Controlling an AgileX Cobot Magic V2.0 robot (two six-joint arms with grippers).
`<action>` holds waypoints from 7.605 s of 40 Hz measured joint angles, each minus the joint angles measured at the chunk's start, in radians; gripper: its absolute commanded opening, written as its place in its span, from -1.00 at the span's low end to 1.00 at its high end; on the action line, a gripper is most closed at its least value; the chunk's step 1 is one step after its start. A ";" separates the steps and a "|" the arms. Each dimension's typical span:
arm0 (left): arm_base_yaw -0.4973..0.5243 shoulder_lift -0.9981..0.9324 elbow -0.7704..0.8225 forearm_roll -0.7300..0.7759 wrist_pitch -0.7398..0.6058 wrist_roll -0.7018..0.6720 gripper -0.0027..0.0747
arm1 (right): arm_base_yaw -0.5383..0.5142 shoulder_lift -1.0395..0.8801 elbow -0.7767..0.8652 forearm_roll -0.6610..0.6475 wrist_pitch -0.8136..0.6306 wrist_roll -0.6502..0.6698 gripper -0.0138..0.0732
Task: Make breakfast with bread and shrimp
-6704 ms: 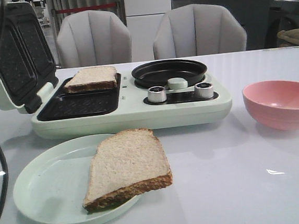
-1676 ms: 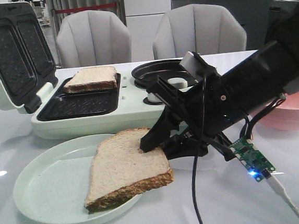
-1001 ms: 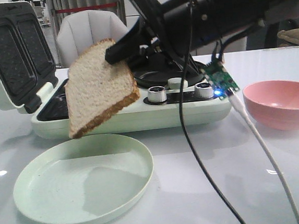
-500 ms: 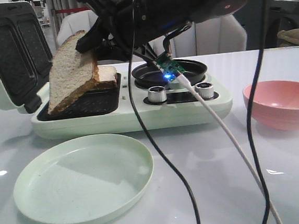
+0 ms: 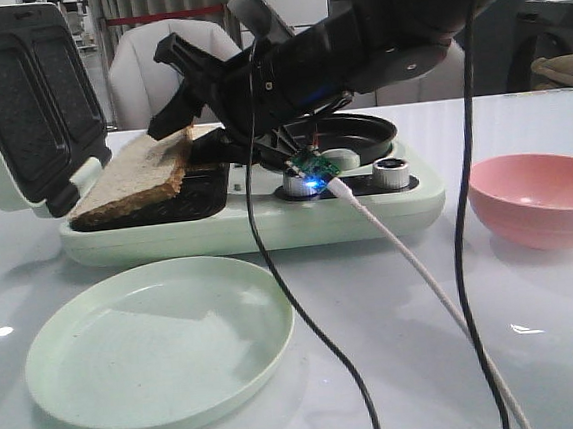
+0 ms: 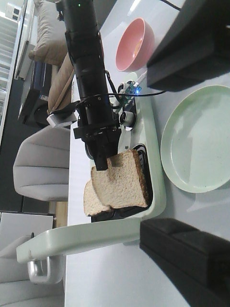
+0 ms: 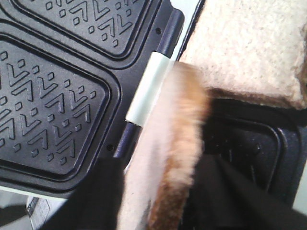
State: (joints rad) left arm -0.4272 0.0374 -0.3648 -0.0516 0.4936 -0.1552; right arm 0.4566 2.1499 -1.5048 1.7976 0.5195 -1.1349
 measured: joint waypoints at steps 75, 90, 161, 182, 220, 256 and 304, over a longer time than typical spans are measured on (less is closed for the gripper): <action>0.000 0.000 0.000 0.000 0.000 0.000 0.63 | 0.000 -1.297 0.762 -1.864 -0.183 1.269 0.71; 0.000 0.000 0.000 0.000 0.000 0.000 0.63 | 0.000 -1.687 1.069 -1.866 -0.299 1.270 0.71; 0.132 0.967 -0.597 -0.191 -0.145 -0.001 0.12 | 0.000 -1.984 1.322 -1.851 -0.371 1.270 0.71; 0.668 1.341 -0.799 -0.903 0.182 0.474 0.12 | 0.000 -1.984 1.322 -1.851 -0.371 1.270 0.71; 0.773 1.809 -0.816 -1.737 0.593 1.100 -0.64 | 0.000 -1.984 1.322 -1.851 -0.373 1.270 0.71; 0.227 1.837 -0.826 -1.535 0.066 1.290 -0.64 | 0.000 -1.984 1.322 -1.851 -0.373 1.270 0.71; 0.218 0.993 -0.715 -0.091 0.009 0.446 -0.63 | 0.000 -1.984 1.322 -1.851 -0.373 1.270 0.71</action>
State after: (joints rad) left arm -0.2090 1.0305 -1.0802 -0.1427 0.5026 0.2909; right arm 0.4566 0.1657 -0.1825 -0.0531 0.1466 0.1351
